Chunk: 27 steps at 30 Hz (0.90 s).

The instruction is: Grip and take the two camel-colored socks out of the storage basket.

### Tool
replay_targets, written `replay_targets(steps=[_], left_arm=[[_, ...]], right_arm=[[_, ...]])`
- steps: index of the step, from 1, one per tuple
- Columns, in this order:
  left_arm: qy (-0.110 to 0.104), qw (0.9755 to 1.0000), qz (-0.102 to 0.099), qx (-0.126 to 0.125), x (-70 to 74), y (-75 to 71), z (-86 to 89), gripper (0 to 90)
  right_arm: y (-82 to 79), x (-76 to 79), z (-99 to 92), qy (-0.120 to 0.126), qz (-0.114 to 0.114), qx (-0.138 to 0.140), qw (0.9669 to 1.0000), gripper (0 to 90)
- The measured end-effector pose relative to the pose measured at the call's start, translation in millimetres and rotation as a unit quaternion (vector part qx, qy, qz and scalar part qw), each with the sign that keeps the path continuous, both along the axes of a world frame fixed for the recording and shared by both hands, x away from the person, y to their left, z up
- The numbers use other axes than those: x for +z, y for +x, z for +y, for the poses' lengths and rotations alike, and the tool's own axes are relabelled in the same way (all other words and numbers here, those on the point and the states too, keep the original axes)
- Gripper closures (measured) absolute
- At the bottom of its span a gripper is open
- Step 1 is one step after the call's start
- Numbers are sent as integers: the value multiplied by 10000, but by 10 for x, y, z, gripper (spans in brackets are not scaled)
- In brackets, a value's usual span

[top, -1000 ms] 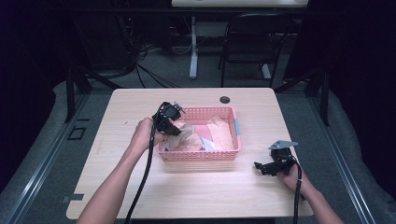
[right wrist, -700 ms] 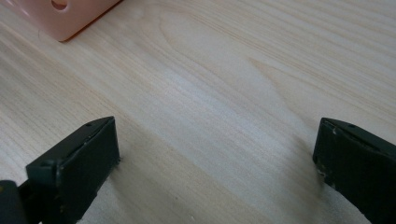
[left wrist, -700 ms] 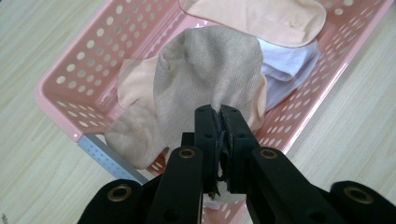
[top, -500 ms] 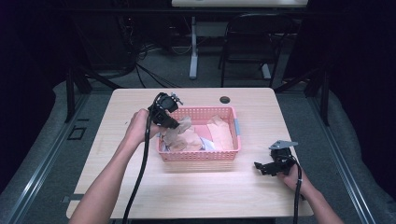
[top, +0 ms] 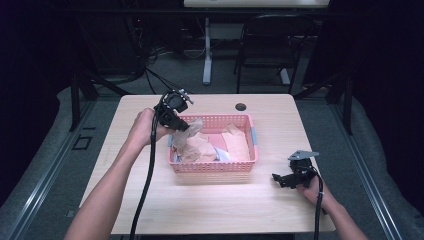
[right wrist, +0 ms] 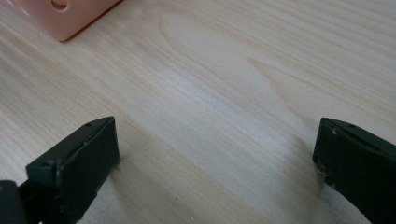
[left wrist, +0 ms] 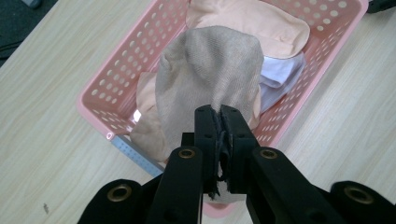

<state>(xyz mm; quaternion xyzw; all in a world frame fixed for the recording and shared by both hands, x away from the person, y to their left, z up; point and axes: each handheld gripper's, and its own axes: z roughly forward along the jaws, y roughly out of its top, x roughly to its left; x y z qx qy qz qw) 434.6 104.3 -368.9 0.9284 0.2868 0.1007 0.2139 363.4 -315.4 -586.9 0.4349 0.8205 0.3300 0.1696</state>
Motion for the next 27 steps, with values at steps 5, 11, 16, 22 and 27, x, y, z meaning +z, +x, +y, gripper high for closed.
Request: replay_targets(steps=[5, 11, 16, 22, 27], left_arm=[[-26, 10000, 31, 24, 86, 13, 80, 859], [-17, 9999, -4, 171, 175, 13, 238, 859], [4, 9997, -30, 240, 216, 9, 343, 859], [-28, 9988, -18, 494, 244, 14, 567, 859], [-31, 9980, -25, 639, 266, 3, 737, 859]], right_arm=[[0, 0, 0, 2, 0, 0, 10000, 0], [0, 0, -1, 1, 0, 1, 10000, 0], [0, -1, -1, 3, -3, 2, 10000, 0], [0, 0, -1, 1, 1, 3, 10000, 0], [0, -1, -1, 3, -1, 1, 10000, 0]])
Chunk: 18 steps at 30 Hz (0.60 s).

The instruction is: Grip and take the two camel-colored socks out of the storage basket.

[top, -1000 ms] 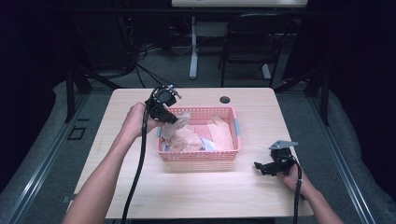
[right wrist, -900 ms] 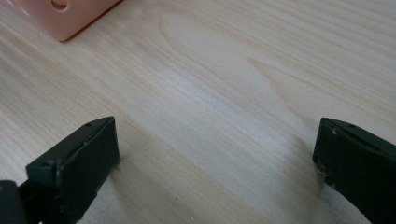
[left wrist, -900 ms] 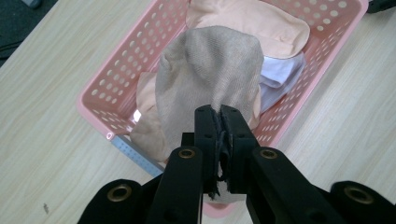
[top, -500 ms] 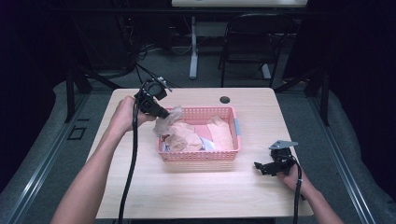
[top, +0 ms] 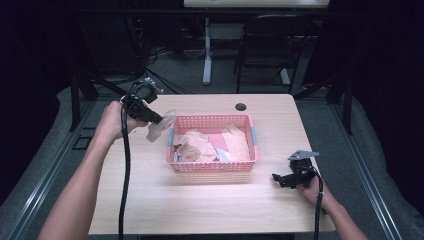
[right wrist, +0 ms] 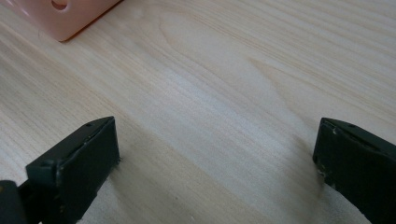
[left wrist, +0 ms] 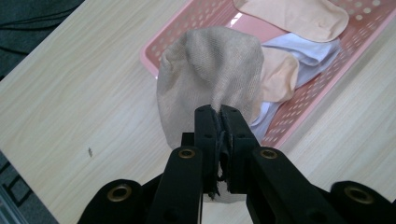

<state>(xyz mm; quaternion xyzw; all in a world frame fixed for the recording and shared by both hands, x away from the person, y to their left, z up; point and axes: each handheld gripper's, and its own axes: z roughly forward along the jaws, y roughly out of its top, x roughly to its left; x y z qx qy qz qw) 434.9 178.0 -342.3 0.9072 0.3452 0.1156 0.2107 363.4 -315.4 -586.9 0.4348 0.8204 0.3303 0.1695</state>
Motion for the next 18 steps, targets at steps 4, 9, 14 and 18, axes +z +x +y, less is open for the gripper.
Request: replay_targets(steps=[4, 9, 14, 18], left_arm=[[-3, 9999, 8, 117, 1, -10, 114, 859], [-2, 9993, 39, 376, -29, -17, 354, 859], [-10, 9985, 88, 540, -70, -17, 516, 859], [2, 9973, 185, 712, -137, -13, 680, 859]], right_arm=[[0, 0, 0, -1, 0, 1, 10000, 0], [0, 0, 0, 0, -1, 1, 10000, 0], [0, 0, 0, 1, 0, 0, 10000, 0], [0, 0, 0, 1, -1, -1, 10000, 0]])
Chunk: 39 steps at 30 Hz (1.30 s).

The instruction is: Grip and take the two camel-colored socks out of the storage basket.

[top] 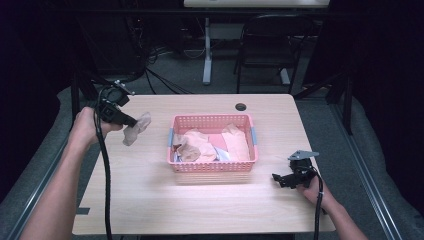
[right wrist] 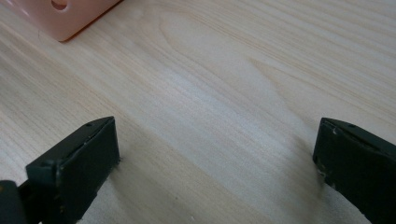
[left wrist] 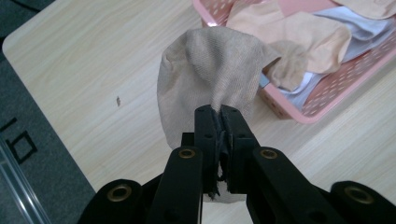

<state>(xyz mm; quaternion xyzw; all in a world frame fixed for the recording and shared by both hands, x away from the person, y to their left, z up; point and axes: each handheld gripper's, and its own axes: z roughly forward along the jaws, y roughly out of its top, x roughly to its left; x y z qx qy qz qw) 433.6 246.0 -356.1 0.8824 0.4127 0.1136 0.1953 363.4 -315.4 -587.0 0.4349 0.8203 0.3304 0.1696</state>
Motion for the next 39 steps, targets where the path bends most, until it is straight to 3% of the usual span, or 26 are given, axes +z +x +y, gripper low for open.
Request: replay_targets(steps=[15, 21, 39], left_arm=[[17, 9989, 211, 417, -144, 6, 378, 859], [57, 9985, 270, 480, -218, 9, 427, 859], [139, 9950, 601, 791, -698, 64, 571, 859]], right_arm=[[0, 0, 0, -2, 0, -1, 10000, 0], [0, 0, 0, -2, 0, -2, 10000, 0], [0, 0, 0, -1, 1, -4, 10000, 0]])
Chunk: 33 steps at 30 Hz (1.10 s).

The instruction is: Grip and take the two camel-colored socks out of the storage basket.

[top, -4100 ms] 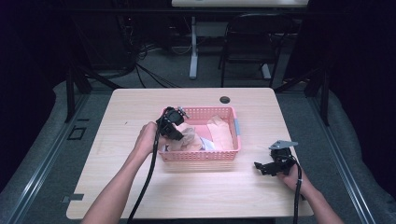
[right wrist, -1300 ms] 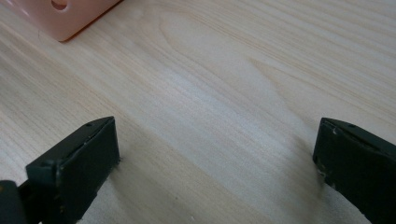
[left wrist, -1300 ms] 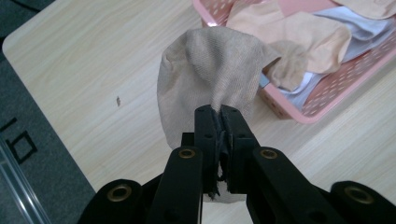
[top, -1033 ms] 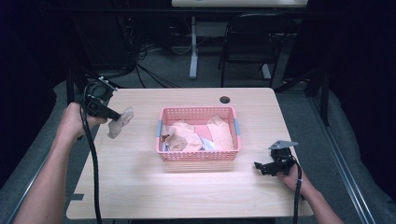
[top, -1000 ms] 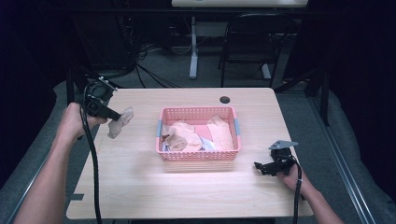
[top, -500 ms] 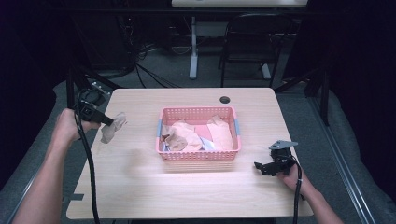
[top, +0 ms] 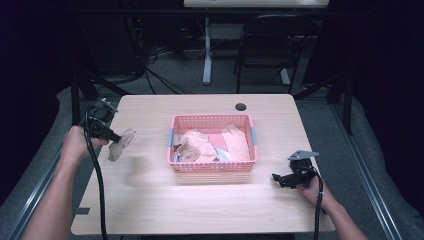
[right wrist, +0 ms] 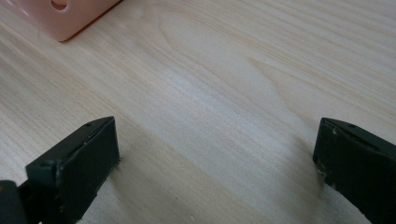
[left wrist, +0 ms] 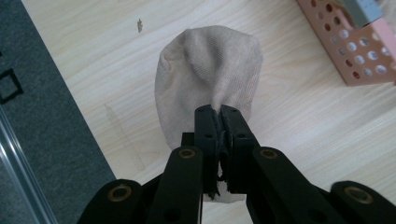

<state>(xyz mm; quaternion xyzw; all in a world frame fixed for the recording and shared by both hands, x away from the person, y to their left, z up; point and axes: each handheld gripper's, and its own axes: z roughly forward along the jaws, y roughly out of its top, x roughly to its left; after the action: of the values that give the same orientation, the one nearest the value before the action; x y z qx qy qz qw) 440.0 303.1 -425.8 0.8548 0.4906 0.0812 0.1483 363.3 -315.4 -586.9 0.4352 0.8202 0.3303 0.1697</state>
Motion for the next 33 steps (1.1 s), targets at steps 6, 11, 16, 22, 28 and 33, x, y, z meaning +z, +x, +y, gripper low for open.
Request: replay_targets(steps=[6, 11, 16, 22, 28, 33], left_arm=[[-123, 9998, 129, 116, -194, 10, 48, 859], [-100, 9996, 204, 160, -336, 13, 46, 859], [218, 9991, 294, 223, -532, 8, 25, 859], [254, 9981, 460, 326, -736, 9, 44, 859], [166, 9972, 571, 444, -940, 13, 63, 858], [59, 9966, 624, 539, -1023, 19, 78, 852]], right_arm=[[0, 0, 0, -1, -1, -1, 10000, 0], [0, 0, 0, -1, -3, 0, 10000, 0], [0, 0, 0, 1, -1, 0, 10000, 0], [0, -1, 0, 2, -3, 0, 10000, 0], [0, -1, 0, 1, -4, -1, 10000, 0], [0, -1, -1, 1, -3, 1, 10000, 0]])
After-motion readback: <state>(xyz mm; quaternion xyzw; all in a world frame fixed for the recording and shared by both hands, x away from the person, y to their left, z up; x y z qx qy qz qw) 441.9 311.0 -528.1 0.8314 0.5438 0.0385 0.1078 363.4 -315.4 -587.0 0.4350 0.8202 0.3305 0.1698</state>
